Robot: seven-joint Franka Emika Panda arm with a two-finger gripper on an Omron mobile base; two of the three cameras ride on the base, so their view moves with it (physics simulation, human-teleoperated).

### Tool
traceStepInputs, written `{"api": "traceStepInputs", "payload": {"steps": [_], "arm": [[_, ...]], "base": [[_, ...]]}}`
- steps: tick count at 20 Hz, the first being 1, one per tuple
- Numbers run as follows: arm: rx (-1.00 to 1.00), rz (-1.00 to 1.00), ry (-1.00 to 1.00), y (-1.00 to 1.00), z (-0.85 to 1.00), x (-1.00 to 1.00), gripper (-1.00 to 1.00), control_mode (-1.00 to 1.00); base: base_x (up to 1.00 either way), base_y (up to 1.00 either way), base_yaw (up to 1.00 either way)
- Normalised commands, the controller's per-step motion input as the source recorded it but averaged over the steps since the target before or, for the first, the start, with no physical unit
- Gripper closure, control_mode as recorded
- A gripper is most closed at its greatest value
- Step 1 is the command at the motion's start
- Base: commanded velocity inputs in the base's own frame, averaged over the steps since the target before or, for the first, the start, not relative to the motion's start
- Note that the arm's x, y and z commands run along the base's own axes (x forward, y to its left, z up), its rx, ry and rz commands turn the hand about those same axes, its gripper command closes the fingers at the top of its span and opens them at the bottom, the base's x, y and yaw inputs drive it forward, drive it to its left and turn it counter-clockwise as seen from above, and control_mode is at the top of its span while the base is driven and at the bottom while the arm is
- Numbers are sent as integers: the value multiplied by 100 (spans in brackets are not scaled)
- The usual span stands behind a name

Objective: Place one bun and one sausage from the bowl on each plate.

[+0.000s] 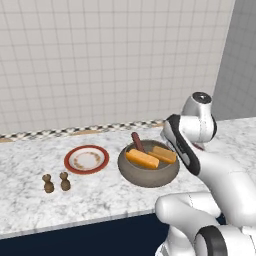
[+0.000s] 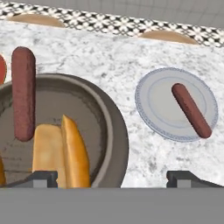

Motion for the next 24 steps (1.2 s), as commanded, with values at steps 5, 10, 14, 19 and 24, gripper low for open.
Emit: {"api": "traceStepInputs", "payload": {"steps": [5,10,14,19,24], "arm": [[0,3,10,43,0,-27,-100,-100],[0,0,5,22,-7,-5,-100,-100],[0,0,5,6,-20,-13,-100,-100],[0,0,5,0,-30,0,-100,-100],[0,5,0,0,-31,7,-100,-100]], "base": [[0,0,0],[0,0,0],[0,0,0],[0,0,0],[0,0,0]]}}
